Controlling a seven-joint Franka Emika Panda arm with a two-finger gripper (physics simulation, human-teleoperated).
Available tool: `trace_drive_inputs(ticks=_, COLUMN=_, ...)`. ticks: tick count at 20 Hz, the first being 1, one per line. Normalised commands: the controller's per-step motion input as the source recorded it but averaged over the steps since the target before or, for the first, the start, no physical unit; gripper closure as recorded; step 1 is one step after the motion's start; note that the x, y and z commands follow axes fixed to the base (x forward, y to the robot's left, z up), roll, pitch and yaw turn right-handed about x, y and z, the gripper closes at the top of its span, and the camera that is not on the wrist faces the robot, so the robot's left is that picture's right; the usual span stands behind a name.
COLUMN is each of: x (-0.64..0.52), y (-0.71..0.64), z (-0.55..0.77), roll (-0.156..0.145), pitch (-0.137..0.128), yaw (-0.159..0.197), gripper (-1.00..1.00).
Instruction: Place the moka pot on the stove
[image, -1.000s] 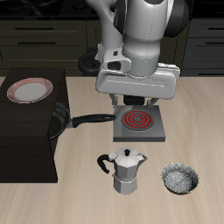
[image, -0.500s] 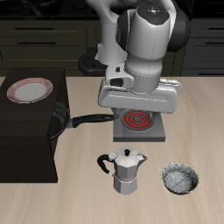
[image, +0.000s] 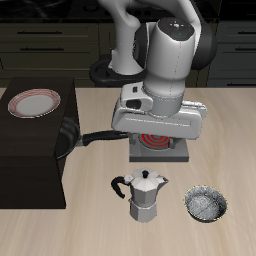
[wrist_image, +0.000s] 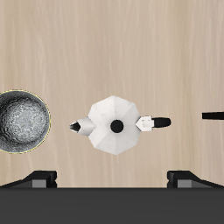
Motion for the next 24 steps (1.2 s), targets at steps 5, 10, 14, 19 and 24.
trace_drive_inputs(ticks=5, x=0.09, y=-0.01, z=-0.24, roll=-0.005, pitch=-0.012, yaw=0.006, gripper=-1.00)
trace_drive_inputs(ticks=10, x=0.06, y=-0.06, z=-0.27, roll=0.002, pitch=-0.012, yaw=-0.036, gripper=-1.00)
trace_drive_inputs(ticks=14, x=0.04, y=0.05, z=-0.24, roll=-0.008, pitch=-0.001, yaw=-0.007, gripper=-1.00)
trace_drive_inputs(ticks=19, x=0.04, y=-0.05, z=-0.22, roll=-0.018, pitch=0.010, yaw=-0.009, gripper=-1.00)
trace_drive_inputs(ticks=24, x=0.05, y=-0.07, z=-0.20, roll=-0.003, pitch=0.018, yaw=0.018, gripper=-1.00)
